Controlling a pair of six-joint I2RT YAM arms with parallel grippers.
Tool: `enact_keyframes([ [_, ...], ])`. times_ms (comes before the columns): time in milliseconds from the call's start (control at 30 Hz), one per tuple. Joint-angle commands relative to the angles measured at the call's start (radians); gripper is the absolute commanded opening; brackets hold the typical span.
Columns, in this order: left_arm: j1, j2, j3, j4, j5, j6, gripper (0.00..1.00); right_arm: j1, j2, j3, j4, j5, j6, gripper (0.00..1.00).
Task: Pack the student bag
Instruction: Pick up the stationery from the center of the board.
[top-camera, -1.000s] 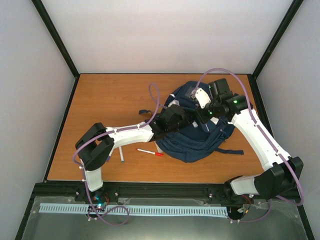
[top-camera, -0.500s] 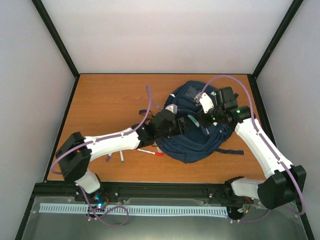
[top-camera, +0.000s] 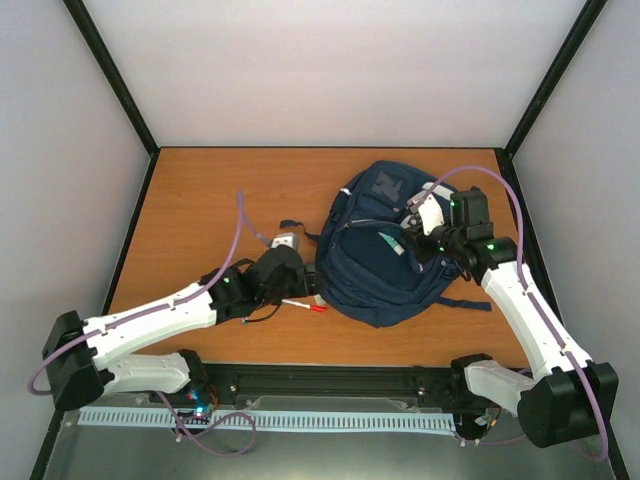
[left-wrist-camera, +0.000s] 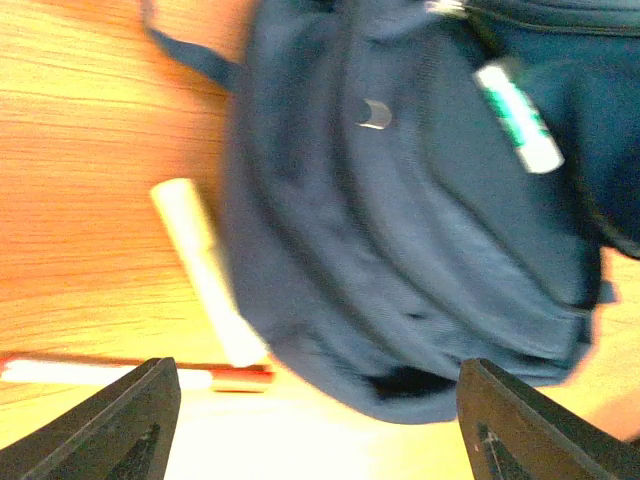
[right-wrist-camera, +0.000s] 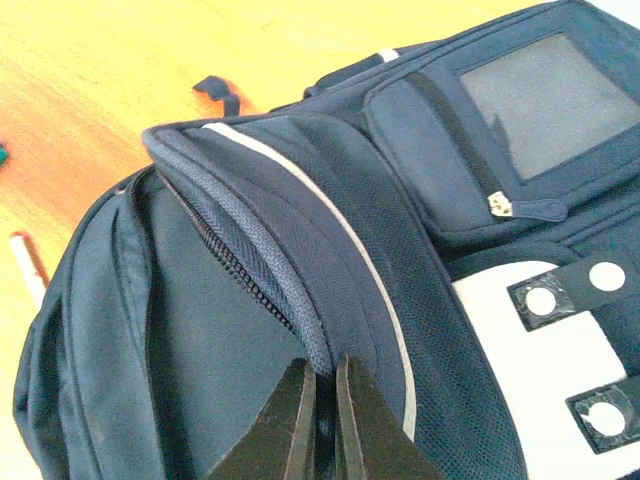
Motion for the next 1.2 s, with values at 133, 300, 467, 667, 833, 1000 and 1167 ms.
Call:
enact_keyframes([
  [133, 0.119, 0.038, -0.048, -0.131, -0.017, -0.027, 0.76, -0.077, -0.065, -0.047, 0.147, 0.0, 0.021, 0.03],
  [300, 0.124, 0.199, 0.024, -0.138, 0.009, -0.022, 0.76, -0.079, -0.05, -0.049, 0.15, -0.003, 0.007, 0.03],
  [467, 0.124, 0.296, 0.055, -0.098, 0.018, -0.043, 0.75, -0.079, -0.072, -0.07, 0.157, -0.002, -0.008, 0.03],
  [667, 0.125, 0.391, 0.121, -0.125, 0.0, -0.049, 0.75, -0.08, -0.077, -0.079, 0.159, 0.0, -0.014, 0.03],
  [833, 0.125, 0.466, 0.191, -0.172, -0.025, -0.04, 0.73, -0.08, -0.088, -0.085, 0.157, -0.015, -0.013, 0.03],
  [1000, 0.133, 0.552, 0.263, -0.192, -0.022, -0.017, 0.68, -0.08, -0.092, -0.086, 0.155, -0.02, -0.017, 0.03],
  [1167, 0.135, 0.606, 0.302, -0.191, -0.011, -0.01, 0.63, -0.082, -0.094, -0.088, 0.153, -0.019, -0.02, 0.03],
])
